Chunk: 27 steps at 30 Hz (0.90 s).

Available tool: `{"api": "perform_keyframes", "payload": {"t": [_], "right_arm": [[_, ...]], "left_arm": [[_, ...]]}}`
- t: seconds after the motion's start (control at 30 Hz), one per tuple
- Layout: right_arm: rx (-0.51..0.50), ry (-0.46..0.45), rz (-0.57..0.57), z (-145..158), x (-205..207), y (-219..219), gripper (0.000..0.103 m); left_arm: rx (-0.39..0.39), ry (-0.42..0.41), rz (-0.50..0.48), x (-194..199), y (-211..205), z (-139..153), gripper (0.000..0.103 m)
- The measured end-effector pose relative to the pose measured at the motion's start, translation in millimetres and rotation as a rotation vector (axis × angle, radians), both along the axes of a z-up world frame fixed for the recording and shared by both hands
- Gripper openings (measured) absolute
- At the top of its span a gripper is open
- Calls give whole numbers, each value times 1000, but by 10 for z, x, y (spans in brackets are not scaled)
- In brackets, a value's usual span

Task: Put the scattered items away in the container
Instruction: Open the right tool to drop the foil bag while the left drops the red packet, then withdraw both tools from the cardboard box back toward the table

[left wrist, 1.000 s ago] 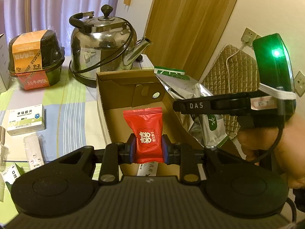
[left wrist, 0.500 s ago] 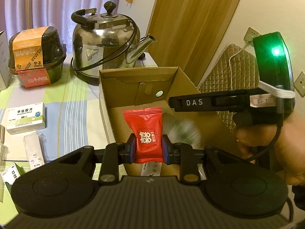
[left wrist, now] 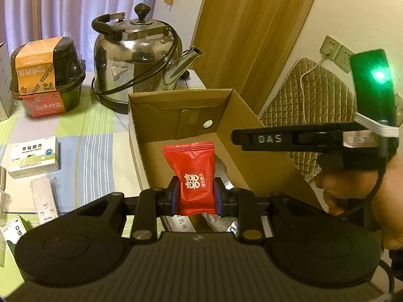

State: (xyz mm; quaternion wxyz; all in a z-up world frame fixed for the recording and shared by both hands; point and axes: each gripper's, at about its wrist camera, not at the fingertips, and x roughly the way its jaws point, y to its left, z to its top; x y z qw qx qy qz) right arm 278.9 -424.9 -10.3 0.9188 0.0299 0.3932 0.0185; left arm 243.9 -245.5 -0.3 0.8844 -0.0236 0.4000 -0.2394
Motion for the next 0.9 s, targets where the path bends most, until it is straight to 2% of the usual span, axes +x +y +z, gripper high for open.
{"api": "perform_keyframes", "payload": {"t": [0.4, 0.43, 0.5, 0.9], "right_arm": [[30, -19, -79, 40, -406, -250, 82], [29, -20, -81, 49, -418, -261, 82], [28, -25, -85, 71, -435, -278, 82], [29, -47, -87, 272, -624, -208, 82]], "left_arm": [[-7, -3, -14, -72, -83, 24, 23], [-15, -9, -12, -81, -84, 33, 26], [-27, -21, -7, -93, -78, 55, 68], [-13, -30, 37, -222, 201, 157, 67]]}}
